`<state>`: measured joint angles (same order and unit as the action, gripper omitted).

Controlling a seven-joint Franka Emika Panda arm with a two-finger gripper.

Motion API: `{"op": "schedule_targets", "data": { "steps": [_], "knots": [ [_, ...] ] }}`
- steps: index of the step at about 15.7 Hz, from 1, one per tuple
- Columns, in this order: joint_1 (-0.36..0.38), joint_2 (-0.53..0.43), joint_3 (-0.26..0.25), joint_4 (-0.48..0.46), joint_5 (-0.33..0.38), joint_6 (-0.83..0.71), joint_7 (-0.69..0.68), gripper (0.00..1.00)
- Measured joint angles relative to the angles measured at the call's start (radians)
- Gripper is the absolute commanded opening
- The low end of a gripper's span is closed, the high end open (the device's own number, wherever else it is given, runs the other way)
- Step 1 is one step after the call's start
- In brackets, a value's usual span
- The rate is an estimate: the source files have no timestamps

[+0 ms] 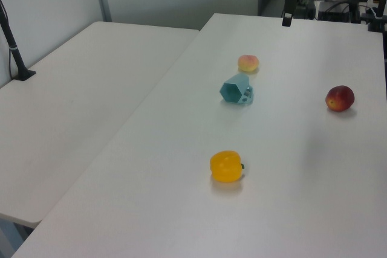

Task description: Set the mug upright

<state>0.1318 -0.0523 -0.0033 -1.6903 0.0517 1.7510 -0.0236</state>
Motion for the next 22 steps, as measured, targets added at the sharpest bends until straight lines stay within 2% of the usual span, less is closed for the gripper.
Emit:
{"op": "schedule_targets", "data": {
  "steps": [5,9,14,18,22],
  "knots": [
    [-0.001,0.062,-0.003,0.063,-0.12,0.01,0.157,1.0],
    [0.008,0.182,0.002,0.166,-0.242,0.009,0.279,1.0],
    [0.084,0.354,0.004,0.276,-0.42,0.009,0.469,1.0],
    [0.12,0.465,0.004,0.306,-0.485,0.016,0.601,1.0],
    [0.141,0.565,0.004,0.314,-0.562,0.1,0.699,1.0]
  ]
}}
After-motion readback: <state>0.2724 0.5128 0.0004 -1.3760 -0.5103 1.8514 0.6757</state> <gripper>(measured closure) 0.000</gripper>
